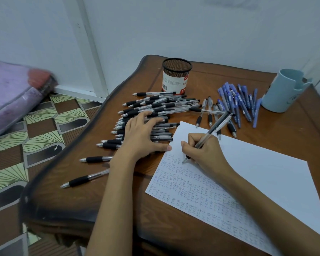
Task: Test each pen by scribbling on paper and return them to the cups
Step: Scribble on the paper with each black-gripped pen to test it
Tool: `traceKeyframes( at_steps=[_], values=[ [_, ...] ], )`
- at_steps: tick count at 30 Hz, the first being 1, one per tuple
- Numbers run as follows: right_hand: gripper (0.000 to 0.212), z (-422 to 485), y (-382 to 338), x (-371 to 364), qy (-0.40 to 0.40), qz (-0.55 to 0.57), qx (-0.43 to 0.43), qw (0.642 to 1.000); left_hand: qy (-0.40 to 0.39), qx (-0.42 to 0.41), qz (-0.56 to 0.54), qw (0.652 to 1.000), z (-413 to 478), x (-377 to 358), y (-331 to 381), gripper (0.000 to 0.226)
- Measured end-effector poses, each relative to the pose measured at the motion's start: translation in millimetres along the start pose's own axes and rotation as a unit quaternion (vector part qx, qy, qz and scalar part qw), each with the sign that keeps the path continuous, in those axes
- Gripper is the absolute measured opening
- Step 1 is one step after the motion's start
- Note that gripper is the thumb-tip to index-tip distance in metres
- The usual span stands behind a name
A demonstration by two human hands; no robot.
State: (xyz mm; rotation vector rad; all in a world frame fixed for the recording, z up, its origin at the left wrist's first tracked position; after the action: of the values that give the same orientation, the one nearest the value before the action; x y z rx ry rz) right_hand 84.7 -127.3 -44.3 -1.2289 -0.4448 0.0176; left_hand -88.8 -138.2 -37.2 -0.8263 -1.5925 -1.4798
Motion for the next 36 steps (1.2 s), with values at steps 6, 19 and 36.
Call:
traceKeyframes(
  at_steps=[6,19,36],
  values=[
    [0.042,0.5,-0.3,0.4,0.007,-0.001,0.002,1.0,0.0,0.003,-0.003,1.0,-0.5,0.3,0.0,0.081],
    [0.038,-0.8,-1.8,1.7,0.03,-0.023,0.014,0.999,0.001,0.004,-0.009,1.0,-0.7,0.1,0.3,0.081],
    [0.03,8.5,4.5,14.8,0.016,0.178,-0.112,0.978,-0.006,-0.003,-0.013,1.0,-1.1,0.3,-1.4,0.084]
  ],
)
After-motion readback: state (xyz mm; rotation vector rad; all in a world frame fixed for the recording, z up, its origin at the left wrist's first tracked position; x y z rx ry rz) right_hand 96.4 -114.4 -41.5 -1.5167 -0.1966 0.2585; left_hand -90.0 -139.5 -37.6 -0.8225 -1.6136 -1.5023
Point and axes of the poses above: each hand's wrist, its own z-axis towards the middle knuckle, its own x-axis out of the back of the hand, y = z × x, the point moved 3 cm from there along z, towards the middle knuckle, and after that the axes turned 3 degrees about x, right-handed, at the moved point
